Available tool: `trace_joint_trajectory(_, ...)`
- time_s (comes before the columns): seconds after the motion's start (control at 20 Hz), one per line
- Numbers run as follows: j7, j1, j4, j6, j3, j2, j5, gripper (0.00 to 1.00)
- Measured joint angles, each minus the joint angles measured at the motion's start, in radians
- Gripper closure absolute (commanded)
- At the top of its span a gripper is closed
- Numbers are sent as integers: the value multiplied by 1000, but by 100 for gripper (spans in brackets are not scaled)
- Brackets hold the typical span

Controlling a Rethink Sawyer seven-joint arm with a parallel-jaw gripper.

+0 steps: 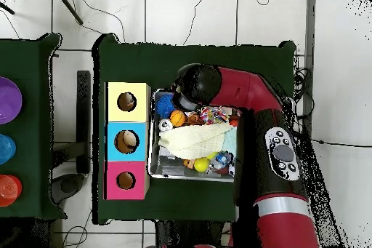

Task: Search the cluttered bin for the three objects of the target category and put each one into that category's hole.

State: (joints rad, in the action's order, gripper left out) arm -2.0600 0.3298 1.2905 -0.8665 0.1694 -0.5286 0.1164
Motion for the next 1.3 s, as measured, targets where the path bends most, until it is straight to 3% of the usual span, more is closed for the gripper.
trace_joint_trajectory(0.75,0,-11,-123,0,0,67,0,0)
trace_joint_trajectory(1.3,0,-11,-138,1,0,88,0,0)
